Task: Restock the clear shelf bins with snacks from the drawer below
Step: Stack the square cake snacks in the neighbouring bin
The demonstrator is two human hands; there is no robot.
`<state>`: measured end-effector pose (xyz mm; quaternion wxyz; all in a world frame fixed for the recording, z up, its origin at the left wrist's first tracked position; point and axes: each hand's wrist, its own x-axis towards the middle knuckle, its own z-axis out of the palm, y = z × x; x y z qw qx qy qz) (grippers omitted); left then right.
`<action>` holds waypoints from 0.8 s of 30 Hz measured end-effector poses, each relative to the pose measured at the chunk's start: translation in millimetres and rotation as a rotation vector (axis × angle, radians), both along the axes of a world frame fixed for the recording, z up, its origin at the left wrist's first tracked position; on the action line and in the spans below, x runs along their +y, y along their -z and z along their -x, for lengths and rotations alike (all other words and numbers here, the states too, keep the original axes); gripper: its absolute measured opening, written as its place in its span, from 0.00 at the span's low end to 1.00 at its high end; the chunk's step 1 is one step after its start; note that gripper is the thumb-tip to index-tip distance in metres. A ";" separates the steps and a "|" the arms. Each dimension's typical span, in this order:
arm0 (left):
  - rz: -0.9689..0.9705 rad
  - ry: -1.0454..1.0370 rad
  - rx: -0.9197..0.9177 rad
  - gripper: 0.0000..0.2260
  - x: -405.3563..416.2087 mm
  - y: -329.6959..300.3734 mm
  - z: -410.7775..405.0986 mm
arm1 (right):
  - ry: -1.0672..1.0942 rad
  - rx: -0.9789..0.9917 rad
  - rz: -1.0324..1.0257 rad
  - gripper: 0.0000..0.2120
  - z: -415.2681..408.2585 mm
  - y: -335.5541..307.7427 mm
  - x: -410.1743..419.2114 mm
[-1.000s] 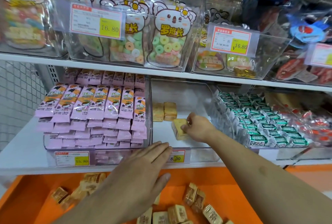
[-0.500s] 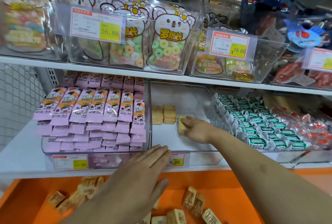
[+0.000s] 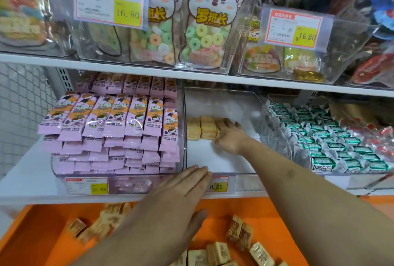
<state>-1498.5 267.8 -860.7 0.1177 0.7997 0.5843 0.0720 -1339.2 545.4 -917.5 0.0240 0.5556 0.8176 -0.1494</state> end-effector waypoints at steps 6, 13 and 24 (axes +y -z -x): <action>-0.080 0.019 -0.082 0.29 -2.9 14.3 8.4 | 0.021 0.208 -0.055 0.29 -10.4 -36.2 -50.6; -0.171 0.015 -0.159 0.29 -21.3 10.5 3.2 | -0.002 0.436 -0.189 0.23 -47.8 -85.1 -168.7; 0.228 -0.089 -0.149 0.25 -71.6 112.9 10.1 | -0.161 0.121 0.157 0.20 -75.8 41.4 -262.6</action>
